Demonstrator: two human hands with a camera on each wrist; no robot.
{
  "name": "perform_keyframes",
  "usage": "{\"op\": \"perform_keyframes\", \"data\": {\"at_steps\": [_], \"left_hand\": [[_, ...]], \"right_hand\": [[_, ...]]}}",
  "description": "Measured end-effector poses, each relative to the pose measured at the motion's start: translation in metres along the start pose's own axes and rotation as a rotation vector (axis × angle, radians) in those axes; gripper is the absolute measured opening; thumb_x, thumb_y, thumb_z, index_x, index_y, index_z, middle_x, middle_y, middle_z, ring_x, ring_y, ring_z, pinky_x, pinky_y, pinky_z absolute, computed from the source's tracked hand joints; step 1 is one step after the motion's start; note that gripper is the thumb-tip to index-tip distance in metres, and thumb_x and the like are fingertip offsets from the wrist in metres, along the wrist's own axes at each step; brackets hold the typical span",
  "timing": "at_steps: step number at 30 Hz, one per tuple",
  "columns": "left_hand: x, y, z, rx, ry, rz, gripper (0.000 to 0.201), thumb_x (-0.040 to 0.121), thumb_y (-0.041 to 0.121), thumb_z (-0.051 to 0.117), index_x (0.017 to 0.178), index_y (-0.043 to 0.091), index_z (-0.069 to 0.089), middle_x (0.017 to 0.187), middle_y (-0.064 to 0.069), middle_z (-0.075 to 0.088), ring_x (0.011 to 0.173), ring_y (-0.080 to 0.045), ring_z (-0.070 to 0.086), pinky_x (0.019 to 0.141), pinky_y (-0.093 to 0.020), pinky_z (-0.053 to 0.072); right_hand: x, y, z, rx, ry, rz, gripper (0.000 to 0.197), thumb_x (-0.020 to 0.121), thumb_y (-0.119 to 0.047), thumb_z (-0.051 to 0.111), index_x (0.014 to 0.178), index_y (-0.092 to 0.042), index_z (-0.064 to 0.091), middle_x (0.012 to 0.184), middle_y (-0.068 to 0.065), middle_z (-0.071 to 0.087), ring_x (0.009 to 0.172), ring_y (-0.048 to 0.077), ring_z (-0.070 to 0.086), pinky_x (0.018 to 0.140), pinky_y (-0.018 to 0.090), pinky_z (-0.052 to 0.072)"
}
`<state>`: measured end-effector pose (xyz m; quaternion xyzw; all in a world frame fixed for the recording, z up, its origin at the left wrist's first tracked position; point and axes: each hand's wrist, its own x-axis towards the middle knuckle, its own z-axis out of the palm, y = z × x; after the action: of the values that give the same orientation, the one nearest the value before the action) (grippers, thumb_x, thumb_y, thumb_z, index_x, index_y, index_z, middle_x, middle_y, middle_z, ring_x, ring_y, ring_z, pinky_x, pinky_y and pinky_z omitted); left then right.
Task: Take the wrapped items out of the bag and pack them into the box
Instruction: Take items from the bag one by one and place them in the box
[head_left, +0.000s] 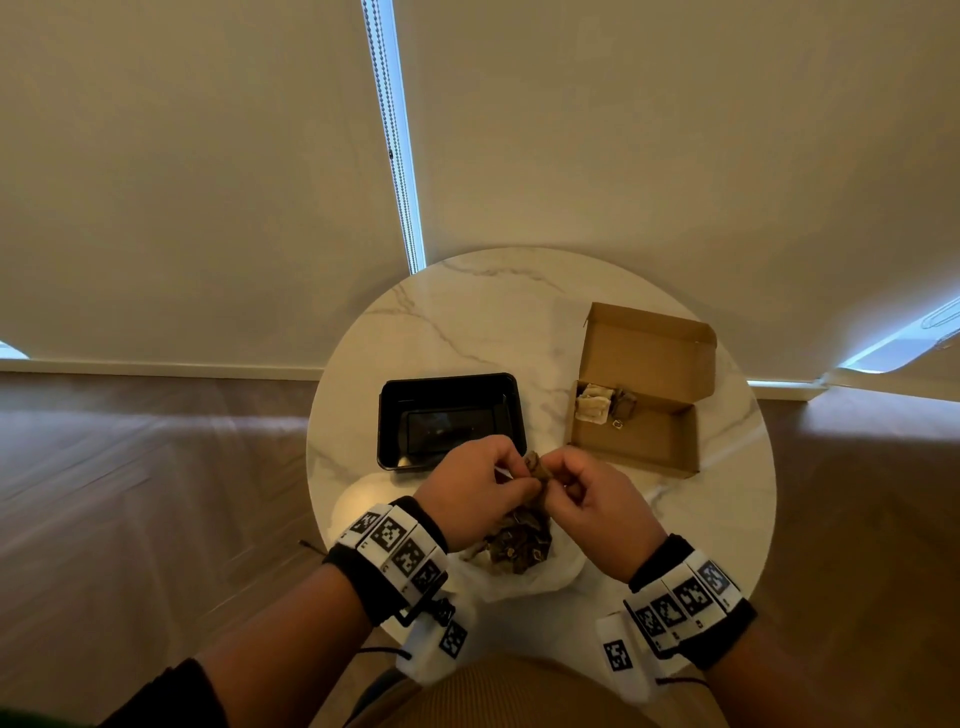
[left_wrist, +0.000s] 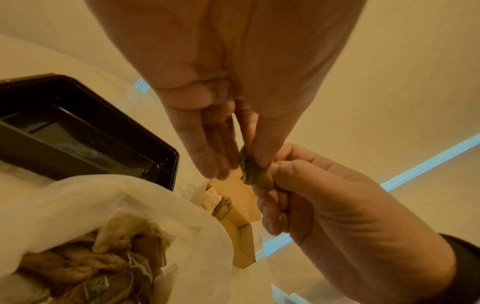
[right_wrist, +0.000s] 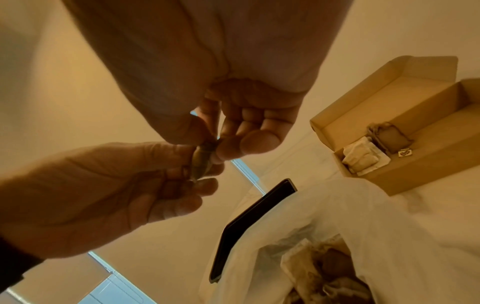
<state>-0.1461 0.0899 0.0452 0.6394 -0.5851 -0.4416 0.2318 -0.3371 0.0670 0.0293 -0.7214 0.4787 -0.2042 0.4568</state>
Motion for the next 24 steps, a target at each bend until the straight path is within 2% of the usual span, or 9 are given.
{"op": "perform_keyframes", "data": {"at_steps": [3,6,9,11,14,17,20,22,24], "left_hand": [[0.002,-0.001,0.001,-0.021,0.022,0.002,0.017,0.087,0.032,0.079,0.081,0.028,0.064,0.087,0.010,0.068,0.082,-0.007,0.066,0.079,-0.032,0.060],[0.004,-0.003,0.004,-0.032,0.034,-0.006,0.019,0.086,0.031,0.080,0.086,0.030,0.061,0.087,0.009,0.067,0.080,-0.007,0.065,0.077,-0.032,0.060],[0.006,-0.005,0.008,-0.098,0.003,-0.025,0.027,0.086,0.029,0.081,0.100,0.031,0.058,0.089,0.006,0.071,0.082,-0.010,0.069,0.080,-0.036,0.061],[0.008,-0.006,0.010,-0.113,-0.014,-0.024,0.032,0.085,0.029,0.082,0.106,0.031,0.057,0.090,0.004,0.073,0.083,-0.012,0.071,0.082,-0.038,0.061],[0.010,-0.006,0.012,-0.136,-0.022,-0.019,0.028,0.084,0.026,0.083,0.102,0.028,0.062,0.087,0.003,0.075,0.081,-0.013,0.072,0.081,-0.037,0.062],[0.011,-0.007,0.017,-0.202,-0.036,-0.037,0.021,0.084,0.021,0.084,0.097,0.021,0.068,0.085,-0.002,0.076,0.079,-0.019,0.073,0.078,-0.035,0.063],[0.011,-0.009,0.023,-0.248,-0.050,-0.066,0.019,0.083,0.019,0.085,0.096,0.016,0.070,0.087,-0.005,0.076,0.074,-0.012,0.072,0.071,-0.026,0.062],[0.013,-0.013,0.029,-0.272,-0.047,-0.101,0.020,0.082,0.020,0.086,0.094,0.016,0.071,0.086,-0.009,0.075,0.074,-0.015,0.073,0.072,-0.028,0.062],[0.015,-0.016,0.034,-0.262,-0.057,-0.140,0.021,0.081,0.023,0.087,0.093,0.017,0.070,0.085,-0.009,0.075,0.079,-0.022,0.074,0.076,-0.033,0.064]], "right_hand": [[-0.002,0.000,0.000,0.016,-0.003,-0.005,0.018,0.095,-0.012,0.063,0.097,-0.029,0.068,0.075,-0.013,0.065,0.063,0.005,0.058,0.059,0.020,0.049],[-0.004,0.001,-0.001,0.017,0.017,0.003,0.014,0.094,-0.015,0.065,0.098,-0.028,0.069,0.078,-0.014,0.064,0.067,0.004,0.060,0.061,0.014,0.046],[-0.006,0.005,-0.004,0.057,0.044,0.045,0.012,0.092,-0.020,0.068,0.098,-0.031,0.069,0.092,-0.010,0.066,0.066,0.008,0.061,0.061,0.018,0.050],[-0.008,0.010,-0.006,0.103,0.044,0.080,0.013,0.093,-0.019,0.069,0.101,-0.029,0.070,0.095,-0.008,0.069,0.065,0.007,0.061,0.062,0.020,0.051],[-0.012,0.017,-0.010,0.174,0.000,0.133,0.015,0.093,-0.018,0.072,0.106,-0.027,0.073,0.090,-0.004,0.074,0.068,0.011,0.064,0.065,0.025,0.055],[-0.015,0.025,-0.012,0.243,-0.041,0.171,0.016,0.092,-0.018,0.074,0.107,-0.024,0.075,0.088,-0.001,0.075,0.070,0.007,0.064,0.066,0.022,0.052],[-0.017,0.031,-0.009,0.272,-0.059,0.198,0.013,0.091,-0.016,0.075,0.103,-0.021,0.077,0.090,0.001,0.077,0.073,0.006,0.067,0.067,0.020,0.052],[-0.018,0.036,-0.006,0.256,-0.061,0.206,0.010,0.091,-0.017,0.075,0.100,-0.022,0.077,0.090,0.001,0.077,0.074,0.010,0.068,0.069,0.023,0.054],[-0.019,0.042,-0.005,0.210,-0.055,0.209,0.007,0.091,-0.019,0.076,0.096,-0.023,0.077,0.088,0.000,0.077,0.073,0.014,0.069,0.071,0.033,0.059]]}}
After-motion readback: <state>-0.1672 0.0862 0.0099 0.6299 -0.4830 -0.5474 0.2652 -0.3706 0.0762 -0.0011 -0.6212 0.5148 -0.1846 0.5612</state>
